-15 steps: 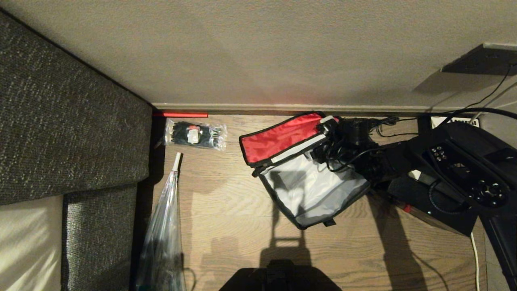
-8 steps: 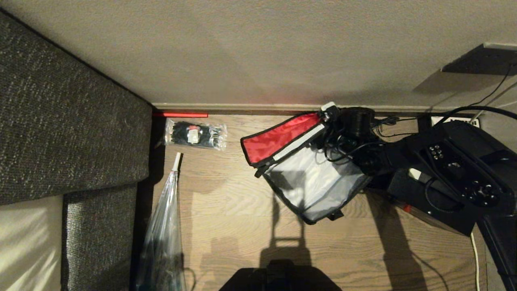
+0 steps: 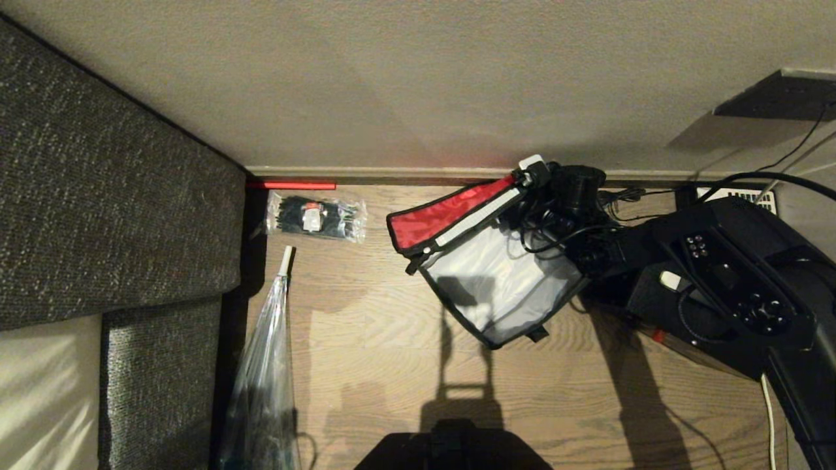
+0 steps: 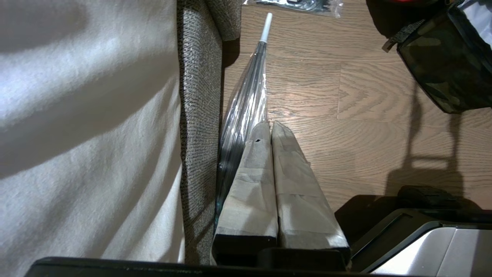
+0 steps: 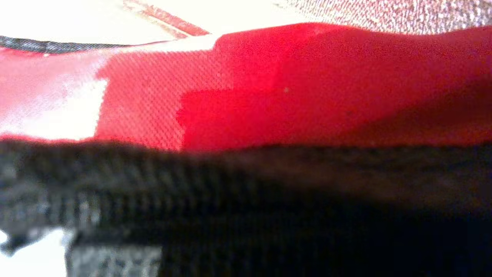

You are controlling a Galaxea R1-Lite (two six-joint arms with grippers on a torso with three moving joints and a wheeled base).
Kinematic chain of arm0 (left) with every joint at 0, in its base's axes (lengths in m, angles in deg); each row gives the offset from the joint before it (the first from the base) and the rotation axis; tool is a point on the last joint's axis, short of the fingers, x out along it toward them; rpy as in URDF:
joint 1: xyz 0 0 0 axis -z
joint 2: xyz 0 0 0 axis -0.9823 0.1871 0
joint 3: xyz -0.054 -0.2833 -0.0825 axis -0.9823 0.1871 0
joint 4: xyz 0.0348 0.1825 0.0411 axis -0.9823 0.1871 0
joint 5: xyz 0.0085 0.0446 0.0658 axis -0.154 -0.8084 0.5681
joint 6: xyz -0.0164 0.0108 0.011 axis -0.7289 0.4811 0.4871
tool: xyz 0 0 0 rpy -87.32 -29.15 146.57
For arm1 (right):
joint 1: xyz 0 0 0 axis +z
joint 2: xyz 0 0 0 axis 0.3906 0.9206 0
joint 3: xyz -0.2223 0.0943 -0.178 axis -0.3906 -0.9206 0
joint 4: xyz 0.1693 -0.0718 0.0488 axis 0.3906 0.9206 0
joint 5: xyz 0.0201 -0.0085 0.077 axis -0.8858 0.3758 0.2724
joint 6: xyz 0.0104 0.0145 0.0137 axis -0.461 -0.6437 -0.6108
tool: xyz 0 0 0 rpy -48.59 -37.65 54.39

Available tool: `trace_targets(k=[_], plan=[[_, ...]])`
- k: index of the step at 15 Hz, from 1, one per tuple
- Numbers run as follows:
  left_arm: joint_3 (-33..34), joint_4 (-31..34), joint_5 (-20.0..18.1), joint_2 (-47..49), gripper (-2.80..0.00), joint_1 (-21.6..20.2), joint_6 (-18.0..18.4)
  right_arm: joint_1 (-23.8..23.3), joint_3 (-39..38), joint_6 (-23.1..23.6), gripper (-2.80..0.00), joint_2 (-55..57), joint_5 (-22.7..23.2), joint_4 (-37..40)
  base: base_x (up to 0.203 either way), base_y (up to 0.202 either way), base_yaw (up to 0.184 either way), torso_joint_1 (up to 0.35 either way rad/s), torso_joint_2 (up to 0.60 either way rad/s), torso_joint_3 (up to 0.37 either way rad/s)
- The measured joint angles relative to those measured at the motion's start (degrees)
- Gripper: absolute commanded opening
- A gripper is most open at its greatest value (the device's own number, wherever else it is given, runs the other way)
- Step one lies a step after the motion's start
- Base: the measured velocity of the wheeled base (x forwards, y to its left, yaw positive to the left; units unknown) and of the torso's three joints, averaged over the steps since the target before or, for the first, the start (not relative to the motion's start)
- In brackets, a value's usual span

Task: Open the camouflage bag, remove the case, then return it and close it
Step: Grip the handle again

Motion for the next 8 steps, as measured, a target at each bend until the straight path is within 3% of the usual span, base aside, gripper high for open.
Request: trace_targets(k=[8], plan=[[0.0, -0.01, 0.0, 0.0, -2.8, 0.0, -0.01, 0.19, -11.79, -2.46, 0.0, -8.47, 4.89, 7.85, 0.0, 0.0, 0.0, 0.0, 0.0, 0.0]])
